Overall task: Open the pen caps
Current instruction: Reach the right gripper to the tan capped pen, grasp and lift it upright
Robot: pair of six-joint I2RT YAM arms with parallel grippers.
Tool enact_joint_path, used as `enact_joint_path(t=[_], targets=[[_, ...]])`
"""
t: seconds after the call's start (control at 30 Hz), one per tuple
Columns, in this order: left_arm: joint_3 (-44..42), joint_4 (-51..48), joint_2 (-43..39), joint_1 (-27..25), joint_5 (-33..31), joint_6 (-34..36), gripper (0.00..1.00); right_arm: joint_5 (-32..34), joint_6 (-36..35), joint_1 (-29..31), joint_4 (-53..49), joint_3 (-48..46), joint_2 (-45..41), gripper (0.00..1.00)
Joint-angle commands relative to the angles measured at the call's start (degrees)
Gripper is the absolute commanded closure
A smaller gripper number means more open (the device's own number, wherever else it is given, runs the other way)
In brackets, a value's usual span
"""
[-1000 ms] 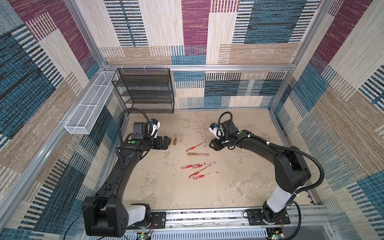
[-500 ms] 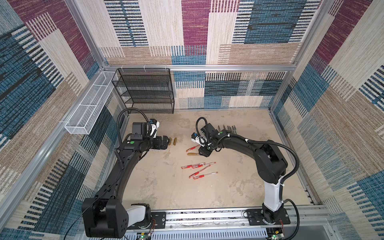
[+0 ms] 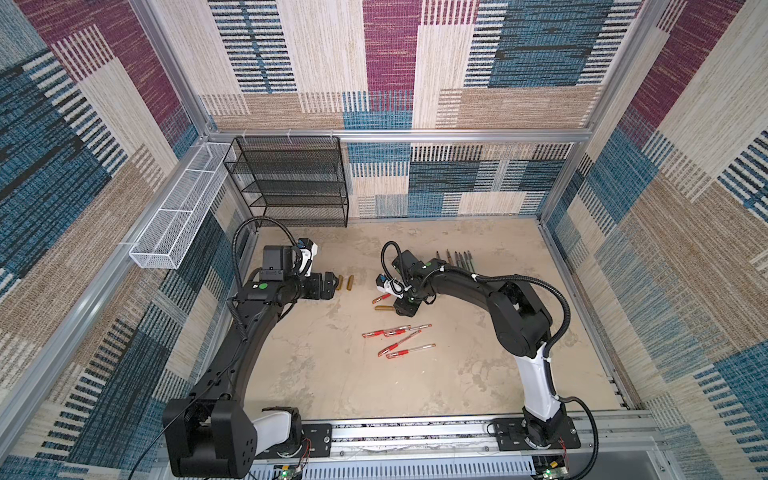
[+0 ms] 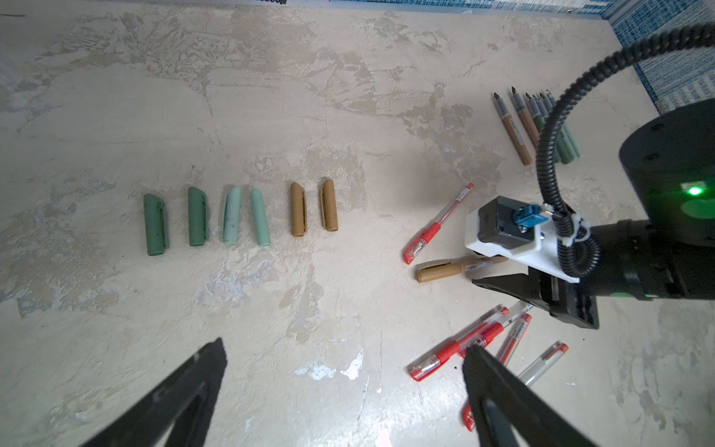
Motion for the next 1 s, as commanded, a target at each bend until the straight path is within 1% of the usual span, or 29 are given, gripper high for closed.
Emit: enact_joint_path(t=[0.0,0.1,0.17,0.27,0.47,0.63,0.77,0.9,0.97], targets=[[0.0,1.0,-0.1,0.1,0.7,-1.3,0.01,-1.1,-1.0,0.3,-0.4,-0.5,0.1,0.65],[-0.2,1.1,-0.1,0.2,0.7,-1.3,0.01,-1.7,-1.5,0.5,-0.5,-1.1,0.0,0.74],[-0.2,1.1,-0.2,0.2,0.8,-1.3,0.01,-2.0,-1.5,0.6,-0.3,-1.6,-0.2,0.77],[-0.2,1.1,-0.2,0.2,0.8,-1.3,0.01,-2.1,-2.5,1.0,-0.4,-2.8,-0.7,0.81],[-0.4,1.3,-0.1,0.2,0.9,-1.5,0.01,-3.3,-3.9,1.6,-0.2,-5.1,-3.1,0.85],[-0.2,1.4,0.1,0.3,1.2,-1.8,0.01,-3.7,-3.4,1.7,0.1,-4.1,-4.8,0.9],[0.1,1.3,-0.2,0.5,4.0,-2.1,0.01,-5.1,-1.1,1.8,2.3,-3.5,-6.8,0.92],[0.3,1.9,-0.2,0.7,7.9,-4.4,0.01,-9.7,4.1,1.9,10.3,-6.2,-11.5,0.92],[0.3,2.5,0.0,0.8,9.8,-6.1,0.01,-11.7,8.2,2.0,15.5,-8.5,-14.3,0.92]])
